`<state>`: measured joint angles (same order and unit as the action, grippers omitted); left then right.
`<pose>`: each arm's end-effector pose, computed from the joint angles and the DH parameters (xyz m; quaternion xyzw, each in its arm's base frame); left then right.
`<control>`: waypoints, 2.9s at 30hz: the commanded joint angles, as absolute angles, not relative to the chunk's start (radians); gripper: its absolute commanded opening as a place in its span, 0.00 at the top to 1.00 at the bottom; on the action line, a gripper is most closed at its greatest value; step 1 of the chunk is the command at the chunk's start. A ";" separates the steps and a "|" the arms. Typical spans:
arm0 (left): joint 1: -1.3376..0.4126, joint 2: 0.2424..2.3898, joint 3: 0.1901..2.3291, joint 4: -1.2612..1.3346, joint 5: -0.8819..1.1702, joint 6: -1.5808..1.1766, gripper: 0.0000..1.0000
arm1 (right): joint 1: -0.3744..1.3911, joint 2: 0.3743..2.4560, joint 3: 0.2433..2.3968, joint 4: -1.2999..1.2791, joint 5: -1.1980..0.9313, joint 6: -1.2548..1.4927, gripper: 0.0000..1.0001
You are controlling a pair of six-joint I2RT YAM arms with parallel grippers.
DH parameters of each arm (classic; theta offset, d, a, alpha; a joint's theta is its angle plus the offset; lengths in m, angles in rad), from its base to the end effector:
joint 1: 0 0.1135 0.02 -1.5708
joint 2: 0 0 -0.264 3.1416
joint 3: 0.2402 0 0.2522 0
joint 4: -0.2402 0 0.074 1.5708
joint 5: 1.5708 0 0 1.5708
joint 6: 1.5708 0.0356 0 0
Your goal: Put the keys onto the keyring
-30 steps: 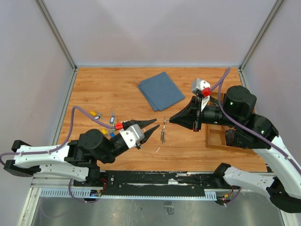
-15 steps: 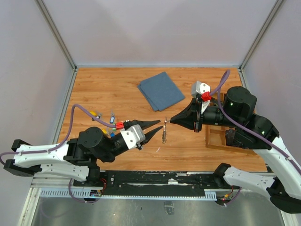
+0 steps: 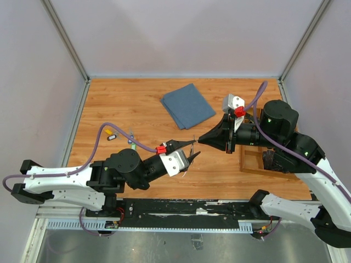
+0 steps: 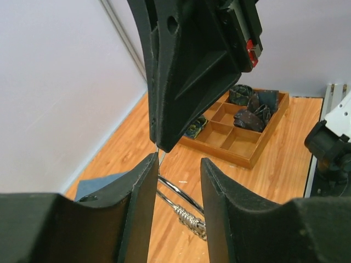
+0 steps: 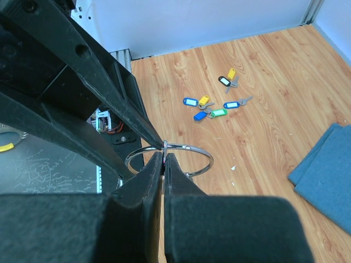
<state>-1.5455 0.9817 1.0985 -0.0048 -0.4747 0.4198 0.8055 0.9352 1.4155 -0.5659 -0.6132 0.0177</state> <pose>0.0217 -0.2141 0.4329 0.4416 0.5052 -0.2542 0.6965 0.0930 0.1264 0.4835 -0.4580 0.5702 0.4617 0.5019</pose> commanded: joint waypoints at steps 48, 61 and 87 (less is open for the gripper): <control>-1.539 1.028 1.120 0.048 -0.582 0.607 0.79 | 0.817 0.927 1.413 -0.497 -0.683 0.076 1.00; -1.539 1.042 1.178 -0.006 -0.572 0.572 1.00 | 0.817 0.924 1.406 -0.497 -0.657 0.077 1.00; -1.539 1.053 1.196 -0.050 -0.594 0.577 1.00 | 0.816 0.879 1.389 -0.523 -0.588 0.025 0.99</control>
<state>-1.5455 1.0542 1.1591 -0.0669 -0.5835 0.5758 0.8055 0.8803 1.3685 -0.4892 -0.5507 0.0681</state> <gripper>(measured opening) 0.046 0.013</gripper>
